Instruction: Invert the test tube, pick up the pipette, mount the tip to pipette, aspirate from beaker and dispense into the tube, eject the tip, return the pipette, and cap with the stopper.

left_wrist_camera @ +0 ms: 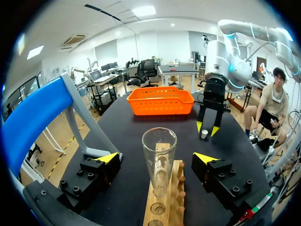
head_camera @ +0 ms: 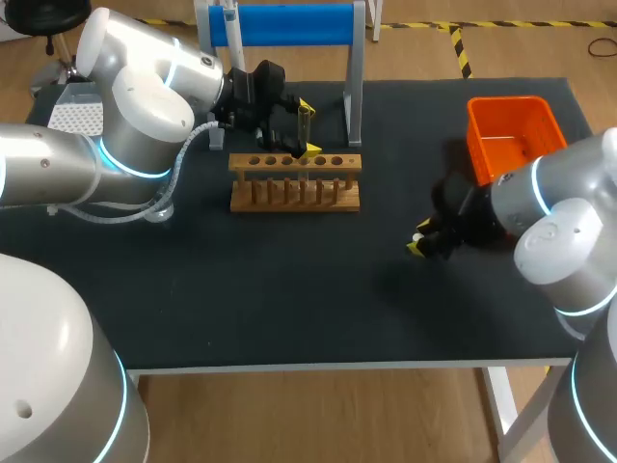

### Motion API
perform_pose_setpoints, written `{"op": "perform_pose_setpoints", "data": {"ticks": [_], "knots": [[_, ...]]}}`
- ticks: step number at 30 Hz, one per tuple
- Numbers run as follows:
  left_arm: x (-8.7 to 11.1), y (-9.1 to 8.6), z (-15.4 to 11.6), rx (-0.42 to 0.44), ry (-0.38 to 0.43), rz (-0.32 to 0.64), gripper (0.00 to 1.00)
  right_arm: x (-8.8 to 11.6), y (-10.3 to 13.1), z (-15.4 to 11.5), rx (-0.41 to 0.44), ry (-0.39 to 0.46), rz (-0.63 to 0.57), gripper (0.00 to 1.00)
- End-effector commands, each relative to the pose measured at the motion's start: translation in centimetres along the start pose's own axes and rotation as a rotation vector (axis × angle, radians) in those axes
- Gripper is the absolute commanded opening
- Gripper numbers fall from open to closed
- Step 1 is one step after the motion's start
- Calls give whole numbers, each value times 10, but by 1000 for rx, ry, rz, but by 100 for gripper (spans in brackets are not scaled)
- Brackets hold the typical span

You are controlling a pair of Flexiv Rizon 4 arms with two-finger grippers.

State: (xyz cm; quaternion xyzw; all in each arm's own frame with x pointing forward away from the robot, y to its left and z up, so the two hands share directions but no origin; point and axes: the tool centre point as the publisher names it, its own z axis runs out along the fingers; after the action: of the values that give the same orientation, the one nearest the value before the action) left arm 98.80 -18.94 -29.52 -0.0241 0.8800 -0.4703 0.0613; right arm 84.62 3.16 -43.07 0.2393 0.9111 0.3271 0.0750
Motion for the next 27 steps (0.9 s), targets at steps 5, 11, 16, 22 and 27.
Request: {"op": "perform_pose_setpoints", "data": {"ticks": [5,11,16,22,27], "knots": [[-1,0,0,-3,3,-1,100,1,0,2,10,-3,2,45],[-1,0,0,-3,3,-1,100,1,-1,2,12,-5,3,38],[-1,0,0,-3,3,-1,100,1,-2,2,14,-7,4,35],[-1,0,0,-3,3,-1,100,0,-2,2,17,-9,7,35],[-1,0,0,-3,3,-1,100,0,-3,2,20,-10,8,14]]}}
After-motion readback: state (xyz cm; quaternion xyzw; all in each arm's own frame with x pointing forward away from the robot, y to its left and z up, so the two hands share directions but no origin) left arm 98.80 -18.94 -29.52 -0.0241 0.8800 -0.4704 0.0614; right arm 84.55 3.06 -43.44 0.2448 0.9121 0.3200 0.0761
